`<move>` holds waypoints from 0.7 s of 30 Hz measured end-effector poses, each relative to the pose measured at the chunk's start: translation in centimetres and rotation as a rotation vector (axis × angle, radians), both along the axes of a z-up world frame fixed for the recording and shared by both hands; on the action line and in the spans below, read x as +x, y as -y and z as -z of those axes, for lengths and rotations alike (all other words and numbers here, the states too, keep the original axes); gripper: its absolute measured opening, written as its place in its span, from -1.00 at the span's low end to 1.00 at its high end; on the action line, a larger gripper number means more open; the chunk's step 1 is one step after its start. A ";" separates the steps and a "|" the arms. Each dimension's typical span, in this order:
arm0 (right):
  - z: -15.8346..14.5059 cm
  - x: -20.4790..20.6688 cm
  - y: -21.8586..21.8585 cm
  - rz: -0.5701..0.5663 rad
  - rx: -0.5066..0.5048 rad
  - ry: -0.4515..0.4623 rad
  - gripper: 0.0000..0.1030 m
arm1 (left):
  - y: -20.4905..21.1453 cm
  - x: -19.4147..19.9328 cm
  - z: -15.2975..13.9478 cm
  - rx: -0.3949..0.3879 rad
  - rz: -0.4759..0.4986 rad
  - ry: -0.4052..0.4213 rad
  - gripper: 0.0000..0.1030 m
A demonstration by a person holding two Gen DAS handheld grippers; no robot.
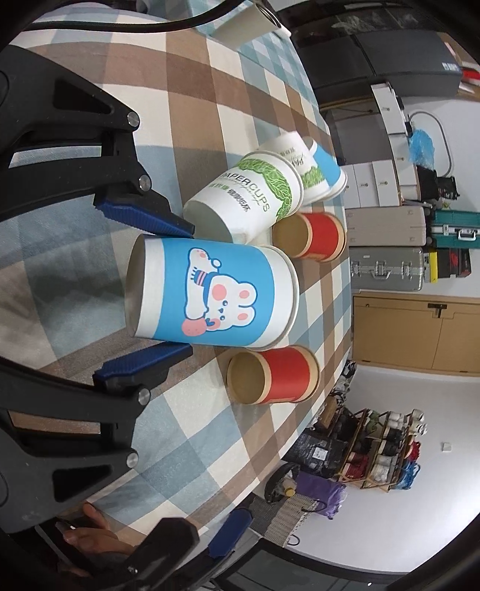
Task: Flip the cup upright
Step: 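Close the left gripper around the blue bunny cup's body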
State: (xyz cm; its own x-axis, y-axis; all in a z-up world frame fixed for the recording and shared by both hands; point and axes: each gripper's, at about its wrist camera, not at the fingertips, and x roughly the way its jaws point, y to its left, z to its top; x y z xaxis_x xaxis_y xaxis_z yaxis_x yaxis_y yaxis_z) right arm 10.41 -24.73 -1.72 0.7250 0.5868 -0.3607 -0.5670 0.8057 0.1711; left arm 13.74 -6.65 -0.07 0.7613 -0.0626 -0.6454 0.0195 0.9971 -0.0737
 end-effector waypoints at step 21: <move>0.8 -0.9 -3.4 -0.087 -0.041 -0.014 1.00 | -5.5 -9.0 -0.4 -0.129 -0.195 0.053 0.07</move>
